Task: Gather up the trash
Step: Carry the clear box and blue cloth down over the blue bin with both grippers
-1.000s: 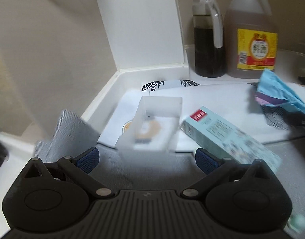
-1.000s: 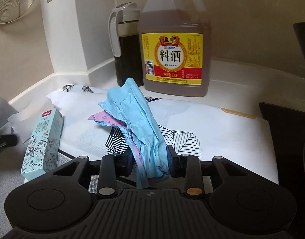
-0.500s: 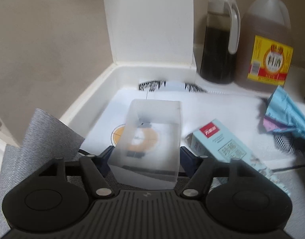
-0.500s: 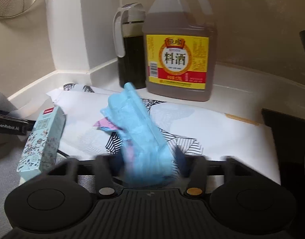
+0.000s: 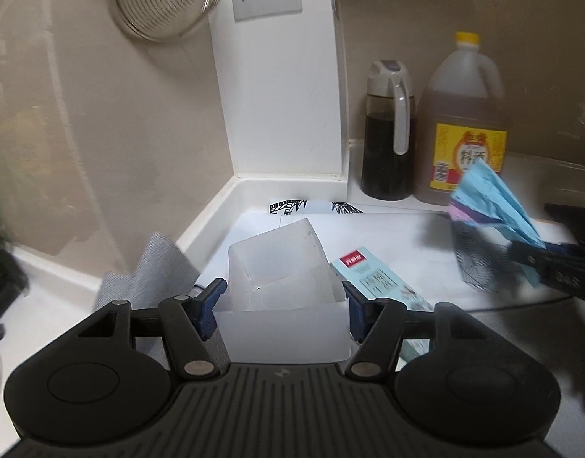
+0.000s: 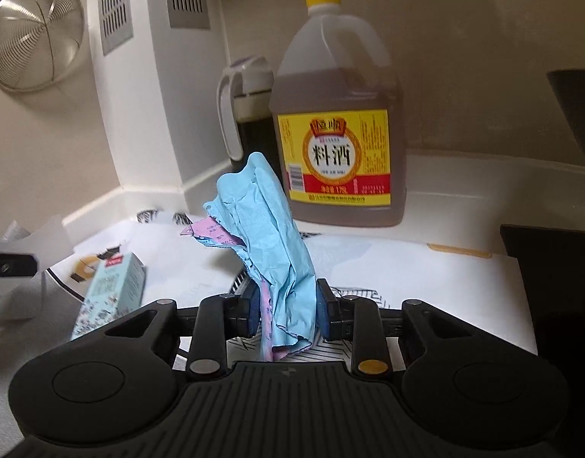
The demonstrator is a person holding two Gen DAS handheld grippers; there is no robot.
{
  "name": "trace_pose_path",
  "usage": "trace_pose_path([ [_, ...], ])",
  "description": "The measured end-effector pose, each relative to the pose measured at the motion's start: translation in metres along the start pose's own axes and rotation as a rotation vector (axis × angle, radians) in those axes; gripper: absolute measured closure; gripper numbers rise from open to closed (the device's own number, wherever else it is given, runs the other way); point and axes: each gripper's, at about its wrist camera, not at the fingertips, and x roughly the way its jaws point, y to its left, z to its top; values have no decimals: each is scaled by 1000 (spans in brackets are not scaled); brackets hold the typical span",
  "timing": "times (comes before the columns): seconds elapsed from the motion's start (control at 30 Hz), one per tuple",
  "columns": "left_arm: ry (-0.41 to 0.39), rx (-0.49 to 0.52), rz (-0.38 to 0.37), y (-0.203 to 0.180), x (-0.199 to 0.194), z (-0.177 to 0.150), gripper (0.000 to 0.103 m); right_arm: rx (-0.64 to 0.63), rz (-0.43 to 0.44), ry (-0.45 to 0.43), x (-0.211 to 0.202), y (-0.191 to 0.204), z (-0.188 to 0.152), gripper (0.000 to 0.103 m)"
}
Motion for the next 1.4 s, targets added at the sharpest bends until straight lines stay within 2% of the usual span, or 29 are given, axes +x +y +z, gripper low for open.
trace_pose_path([
  [0.17, -19, -22, 21, 1, -55, -14, 35, 23, 62, -44, -21, 7, 9, 72],
  [0.3, -20, -11, 66, 1, -104, -30, 35, 40, 111, -66, -56, 16, 11, 72],
  [0.57, -35, -40, 109, 1, -195, -66, 35, 1, 201, -57, -153, 20, -5, 72],
  [0.77, -35, -54, 138, -2, -266, -108, 35, -78, 296, -48, -232, 21, -28, 72],
  [0.97, 25, -89, 171, -6, -322, -169, 35, -155, 422, 29, -294, 32, -60, 72],
  [1.17, 114, -159, 197, -11, -354, -233, 35, -247, 528, 151, -335, 55, -107, 72],
  [1.4, 189, -221, 190, -26, -368, -292, 35, -338, 510, 312, -337, 78, -176, 72],
])
